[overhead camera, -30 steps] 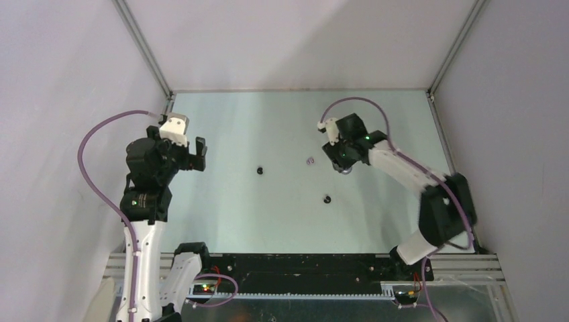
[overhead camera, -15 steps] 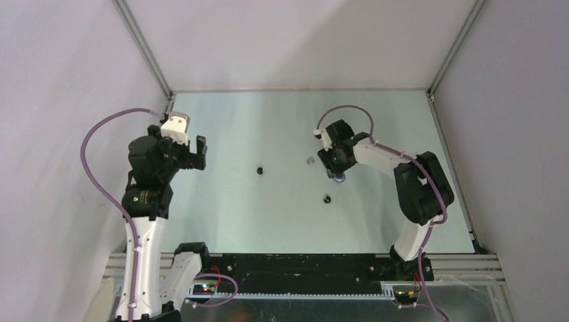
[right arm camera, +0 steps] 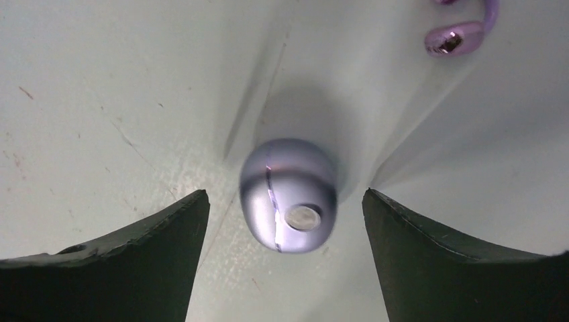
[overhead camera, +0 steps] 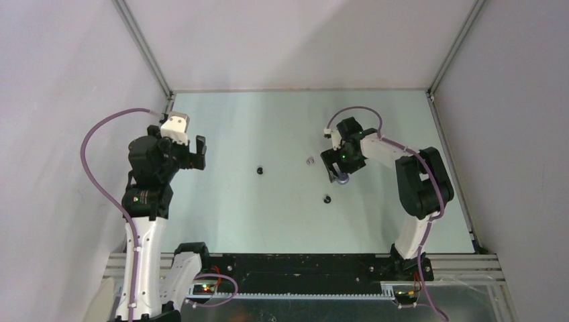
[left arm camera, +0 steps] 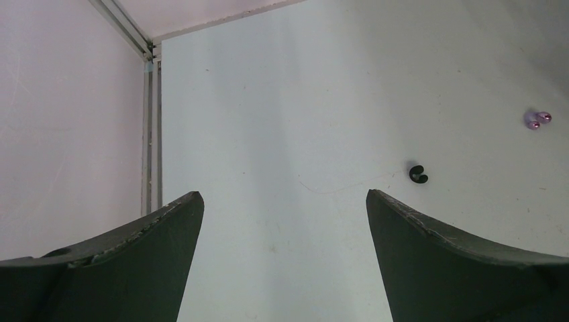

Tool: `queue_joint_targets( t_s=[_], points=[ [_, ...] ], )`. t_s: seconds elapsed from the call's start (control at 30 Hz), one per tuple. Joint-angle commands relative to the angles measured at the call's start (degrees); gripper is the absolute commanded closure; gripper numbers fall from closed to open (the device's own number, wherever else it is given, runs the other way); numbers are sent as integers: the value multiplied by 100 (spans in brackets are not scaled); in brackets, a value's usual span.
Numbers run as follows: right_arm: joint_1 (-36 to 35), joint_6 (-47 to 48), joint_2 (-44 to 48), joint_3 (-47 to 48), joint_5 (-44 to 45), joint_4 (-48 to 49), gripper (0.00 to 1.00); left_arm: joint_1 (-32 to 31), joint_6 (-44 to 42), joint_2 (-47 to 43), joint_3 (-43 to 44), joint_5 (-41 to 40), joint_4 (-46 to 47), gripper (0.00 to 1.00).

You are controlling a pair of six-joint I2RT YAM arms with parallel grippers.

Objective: Insert the wireless bluetooth earbuds into the charging case
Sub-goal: Move the charging case to the center of the board, then pick up the charging case at the center of the board.

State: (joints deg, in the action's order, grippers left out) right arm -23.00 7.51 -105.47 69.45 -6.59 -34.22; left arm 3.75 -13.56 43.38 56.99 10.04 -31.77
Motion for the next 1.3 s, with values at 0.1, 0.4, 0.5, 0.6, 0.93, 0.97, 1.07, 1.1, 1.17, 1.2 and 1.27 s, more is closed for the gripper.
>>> queue_joint_targets(
  t_s=[0.1,0.4,0.5,0.6,0.93,0.97,1.07,1.1,1.17,1.2,1.27],
  points=[
    [450,252,170,190,-1051,-763,4,-26,-18,-74,-59,24,232,1],
    [1,304,72,157,-1283,-1046,1,-19,-26,-157,-75,17,241,1],
    [-71,280,118,161,-1438,-1144,1,-20,-26,-182,-81,-7,239,1],
    [-174,294,214,164,-1652,-1261,0,-26,-30,-197,-80,5,247,1],
    [-735,594,648,269,-1739,-1151,1,-22,-26,-156,-89,21,250,1],
    [-795,598,668,270,-1527,-1102,1,-21,-31,-159,-90,19,250,1],
    [-1096,748,594,379,-1056,-1233,1,-19,-30,-172,-85,7,242,1],
    [-1147,794,575,391,-893,-1292,1,-27,-25,-189,-88,7,246,1],
    [-1272,877,625,387,-600,-1434,1,-24,-24,-215,-87,0,238,1],
    [-1275,891,670,366,-379,-1499,1,-19,-24,-224,-86,-1,245,1],
    [-1229,899,742,296,-99,-1546,1,-21,-27,-239,-102,-14,251,1]
  ],
)
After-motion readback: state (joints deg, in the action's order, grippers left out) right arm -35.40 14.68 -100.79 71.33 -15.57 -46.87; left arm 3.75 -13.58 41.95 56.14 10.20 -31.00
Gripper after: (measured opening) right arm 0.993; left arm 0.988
